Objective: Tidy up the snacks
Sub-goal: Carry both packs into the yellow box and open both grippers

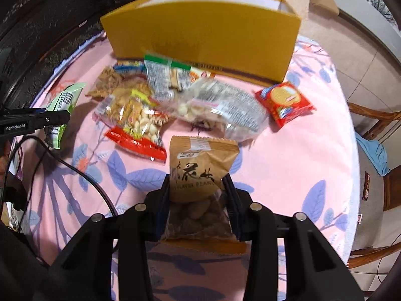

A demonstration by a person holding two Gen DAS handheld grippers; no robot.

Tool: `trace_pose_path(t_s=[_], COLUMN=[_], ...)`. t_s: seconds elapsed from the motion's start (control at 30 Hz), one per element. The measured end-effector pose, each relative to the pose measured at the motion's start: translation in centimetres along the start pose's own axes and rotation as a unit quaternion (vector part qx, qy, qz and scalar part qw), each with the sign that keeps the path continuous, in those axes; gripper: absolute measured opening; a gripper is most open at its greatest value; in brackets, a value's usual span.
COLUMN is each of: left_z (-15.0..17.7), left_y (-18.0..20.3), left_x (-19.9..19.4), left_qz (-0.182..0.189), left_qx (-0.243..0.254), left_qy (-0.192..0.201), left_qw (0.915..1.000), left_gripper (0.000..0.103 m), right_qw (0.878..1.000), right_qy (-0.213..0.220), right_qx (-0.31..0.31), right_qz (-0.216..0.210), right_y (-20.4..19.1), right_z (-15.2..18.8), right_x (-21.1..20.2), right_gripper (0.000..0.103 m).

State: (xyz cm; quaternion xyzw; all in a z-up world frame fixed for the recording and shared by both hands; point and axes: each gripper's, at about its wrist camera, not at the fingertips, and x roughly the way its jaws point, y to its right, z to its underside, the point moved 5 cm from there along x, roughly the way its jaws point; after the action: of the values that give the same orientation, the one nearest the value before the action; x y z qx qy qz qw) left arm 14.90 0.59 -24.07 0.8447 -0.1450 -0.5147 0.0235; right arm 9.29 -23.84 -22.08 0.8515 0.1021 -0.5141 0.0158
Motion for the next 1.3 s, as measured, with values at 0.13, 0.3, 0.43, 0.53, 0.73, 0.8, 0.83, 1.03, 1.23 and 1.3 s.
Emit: trace_pose_path(t_s=[0.13,0.3,0.43,0.53,0.73,0.8,0.83,1.03,1.23,1.3], left_z=[-1.6,-3.7,-5.7,-7.5,-12.1,-14.0,-14.7,-20.2,-23.6,-24.0], left_y=[0.6,1.3,2.2,2.9,4.6,5.2,5.4,6.8,7.5,7.4], left_x=[-1.9,-4.6,-6.8,-8.5,-10.7,-10.8,-10.7,-9.2,-5.4,-4.1], left_qz=[0.003,0.012,0.015,0.023,0.035,0.038,0.037,0.016,-0.01,-0.015], left_qx=[0.001,0.003,0.015,0.014,0.022,0.023,0.022,0.03,0.034,0.031], left_qy=[0.028,0.063,0.091,0.113,0.16,0.173,0.177,0.206,0.187,0.176], left_qw=[0.9996,0.9979,0.9957,0.9932,0.9862,0.9839,0.9833,0.978,0.9817,0.9837], left_gripper=[0.038,0.038,0.039,0.039,0.04,0.04,0.04,0.041,0.041,0.041], right_qw=[1.0,0.998,0.996,0.993,0.983,0.98,0.978,0.967,0.969,0.97], right_qy=[0.026,0.062,0.092,0.118,0.183,0.2,0.209,0.253,0.244,0.238], right_qx=[-0.001,-0.004,-0.001,0.014,0.016,0.013,0.013,0.014,0.02,0.026], right_qz=[0.003,0.002,0.003,-0.005,0.0,0.005,0.007,0.02,0.031,0.034], right_y=[0.2,0.0,-0.3,0.1,0.9,1.2,1.5,2.4,3.2,3.5], right_z=[-1.8,-4.4,-7.0,-9.0,-14.2,-16.1,-17.0,-22.4,-24.8,-25.1], right_x=[-1.8,-4.1,-6.1,-7.8,-10.9,-11.3,-11.3,-10.8,-7.9,-6.9], right_gripper=[0.04,0.04,0.04,0.04,0.04,0.04,0.04,0.04,0.04,0.04])
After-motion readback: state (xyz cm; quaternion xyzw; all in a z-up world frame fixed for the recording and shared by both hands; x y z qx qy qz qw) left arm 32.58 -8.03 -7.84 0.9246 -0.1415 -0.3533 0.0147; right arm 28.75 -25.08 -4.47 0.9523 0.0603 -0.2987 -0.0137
